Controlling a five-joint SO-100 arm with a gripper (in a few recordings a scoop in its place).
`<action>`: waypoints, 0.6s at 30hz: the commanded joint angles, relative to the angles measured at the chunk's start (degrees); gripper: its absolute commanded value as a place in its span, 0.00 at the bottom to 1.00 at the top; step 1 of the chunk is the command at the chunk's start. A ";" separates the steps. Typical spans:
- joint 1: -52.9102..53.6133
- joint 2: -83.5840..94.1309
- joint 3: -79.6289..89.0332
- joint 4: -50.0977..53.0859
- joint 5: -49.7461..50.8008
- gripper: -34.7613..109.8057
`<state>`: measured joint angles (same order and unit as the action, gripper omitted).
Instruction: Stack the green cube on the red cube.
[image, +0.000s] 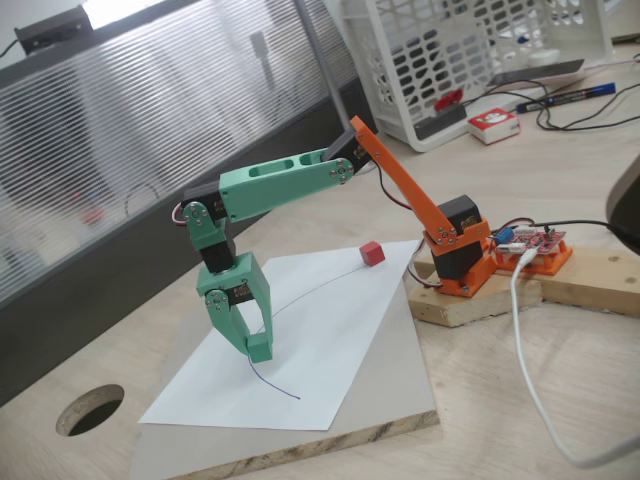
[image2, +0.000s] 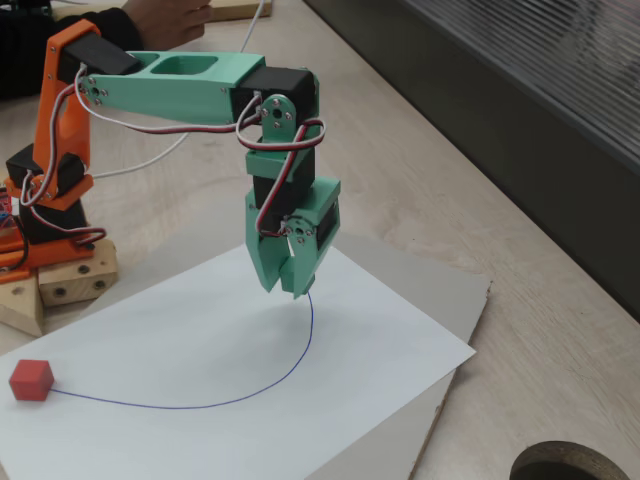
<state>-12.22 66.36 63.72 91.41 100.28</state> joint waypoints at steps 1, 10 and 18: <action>0.09 1.41 -1.32 0.44 -0.26 0.33; 4.48 1.32 -1.41 0.44 -0.35 0.33; 7.91 1.32 -1.49 0.35 -0.35 0.33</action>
<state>-4.57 66.09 63.72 91.41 99.49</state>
